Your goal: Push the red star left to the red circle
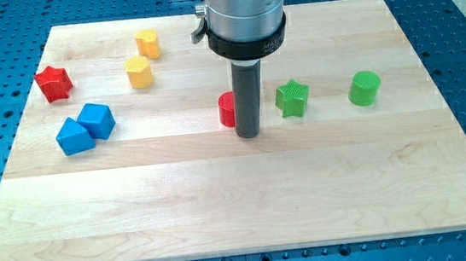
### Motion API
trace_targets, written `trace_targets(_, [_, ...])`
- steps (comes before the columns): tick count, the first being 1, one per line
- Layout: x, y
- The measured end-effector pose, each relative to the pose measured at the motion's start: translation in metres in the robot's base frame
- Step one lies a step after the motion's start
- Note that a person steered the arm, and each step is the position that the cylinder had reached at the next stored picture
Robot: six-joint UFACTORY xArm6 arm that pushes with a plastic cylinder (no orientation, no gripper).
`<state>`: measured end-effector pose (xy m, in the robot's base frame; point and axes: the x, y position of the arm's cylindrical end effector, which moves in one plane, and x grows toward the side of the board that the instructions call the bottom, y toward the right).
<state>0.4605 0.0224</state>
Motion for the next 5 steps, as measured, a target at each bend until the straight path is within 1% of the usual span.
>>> trace_targets(1, [0.006, -0.015])
trace_targets(2, [0.035, -0.126])
trace_targets(3, [0.042, -0.237])
trace_targets(4, [0.001, -0.315])
trace_targets(5, [-0.024, -0.327])
